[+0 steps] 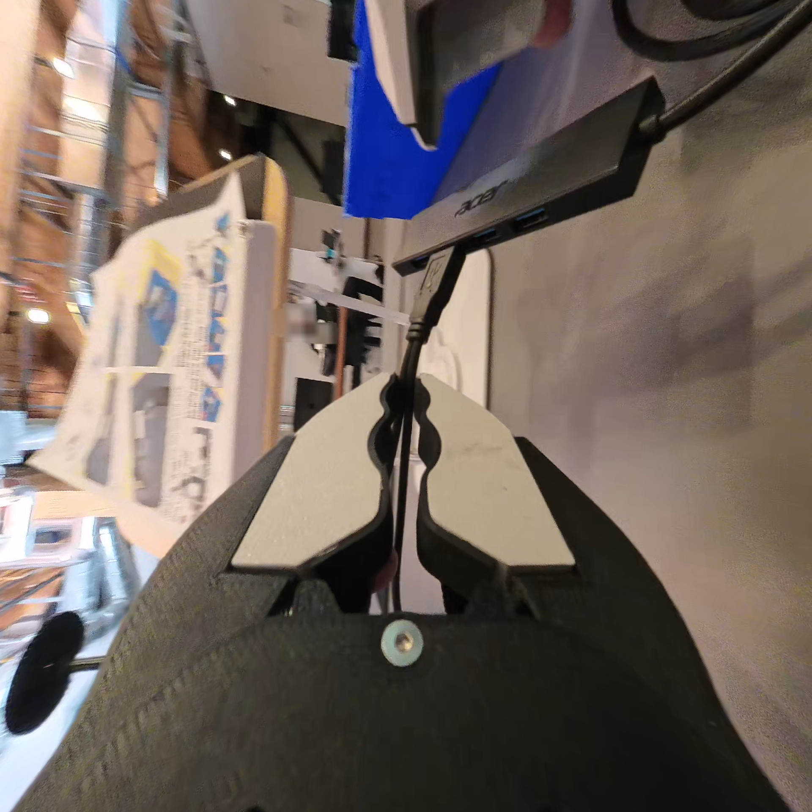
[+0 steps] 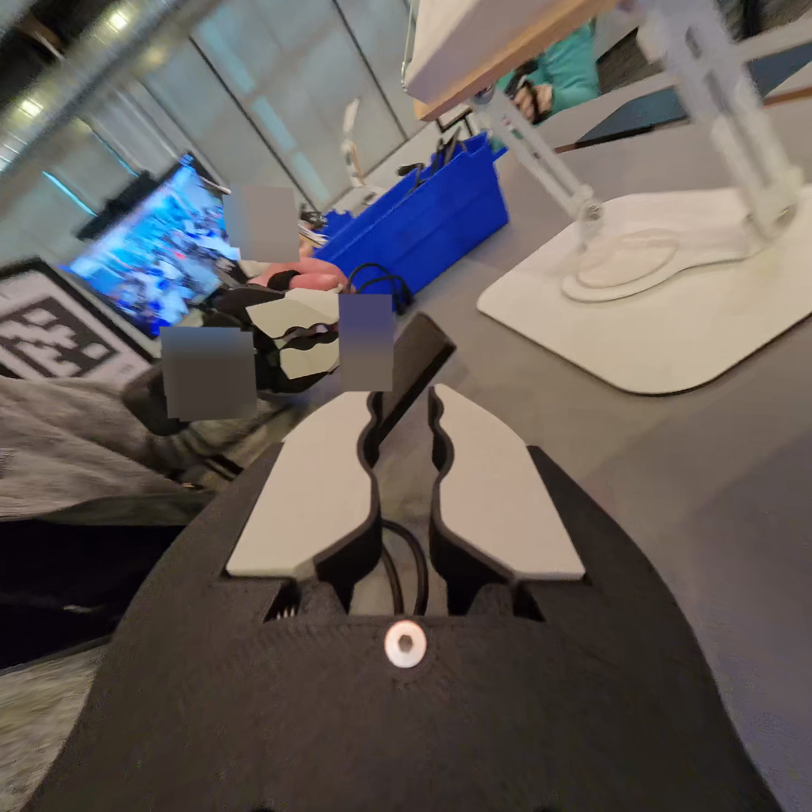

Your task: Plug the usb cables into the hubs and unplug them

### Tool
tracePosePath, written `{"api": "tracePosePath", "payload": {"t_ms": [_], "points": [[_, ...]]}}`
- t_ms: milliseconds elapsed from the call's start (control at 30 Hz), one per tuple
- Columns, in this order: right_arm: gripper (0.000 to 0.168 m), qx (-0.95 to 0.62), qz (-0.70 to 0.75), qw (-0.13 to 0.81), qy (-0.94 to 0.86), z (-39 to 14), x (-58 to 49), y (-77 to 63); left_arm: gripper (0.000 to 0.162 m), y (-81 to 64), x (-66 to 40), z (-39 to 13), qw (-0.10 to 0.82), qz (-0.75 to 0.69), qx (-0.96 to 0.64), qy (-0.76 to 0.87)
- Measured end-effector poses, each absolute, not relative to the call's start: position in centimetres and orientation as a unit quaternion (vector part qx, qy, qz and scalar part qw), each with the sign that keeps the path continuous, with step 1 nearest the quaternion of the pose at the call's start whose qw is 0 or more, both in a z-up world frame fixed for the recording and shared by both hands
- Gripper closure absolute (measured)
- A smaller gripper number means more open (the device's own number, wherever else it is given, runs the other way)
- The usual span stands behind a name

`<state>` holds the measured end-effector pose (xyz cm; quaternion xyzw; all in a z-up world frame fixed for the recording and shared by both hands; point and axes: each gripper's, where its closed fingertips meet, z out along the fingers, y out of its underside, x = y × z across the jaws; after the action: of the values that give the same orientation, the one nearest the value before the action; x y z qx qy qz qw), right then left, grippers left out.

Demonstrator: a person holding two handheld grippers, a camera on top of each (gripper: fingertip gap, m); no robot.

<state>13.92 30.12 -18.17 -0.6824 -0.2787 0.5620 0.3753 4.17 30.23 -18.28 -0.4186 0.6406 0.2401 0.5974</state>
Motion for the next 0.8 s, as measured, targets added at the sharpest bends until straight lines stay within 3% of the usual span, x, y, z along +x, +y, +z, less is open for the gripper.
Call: {"api": "tracePosePath", "payload": {"t_ms": [167, 233, 300, 433, 633, 733, 800], "points": [[0.117, -0.659, 0.627, 0.308, -0.278, -17.8, 11.9, 28.8, 0.156, 29.5, 4.9, -14.8, 0.664, 0.268, -0.354, 0.602], [0.114, -0.641, 0.651, 0.288, -0.286, -17.3, 11.2, 28.1, 0.156, 29.2, 5.1, -13.9, 0.68, 0.275, -0.34, 0.588], [0.118, -0.612, 0.675, 0.285, -0.297, -16.3, 10.7, 27.5, 0.156, 28.9, 5.4, -13.4, 0.692, 0.274, -0.33, 0.581], [0.155, -0.545, 0.718, 0.298, -0.316, -13.8, 10.7, 26.1, 0.156, 28.5, 6.1, -13.6, 0.695, 0.277, -0.315, 0.584], [0.157, -0.585, 0.602, 0.381, -0.388, -14.2, 10.5, 26.5, 0.154, 28.2, 5.9, -14.5, 0.671, 0.222, -0.351, 0.614], [0.157, -0.598, 0.539, 0.421, -0.418, -13.7, 11.0, 27.1, 0.113, 27.7, 5.2, -13.5, 0.661, 0.12, -0.43, 0.603], [0.157, -0.598, 0.504, 0.441, -0.441, -13.4, 11.3, 27.4, 0.109, 27.1, 5.0, -12.9, 0.631, 0.047, -0.483, 0.605]]}}
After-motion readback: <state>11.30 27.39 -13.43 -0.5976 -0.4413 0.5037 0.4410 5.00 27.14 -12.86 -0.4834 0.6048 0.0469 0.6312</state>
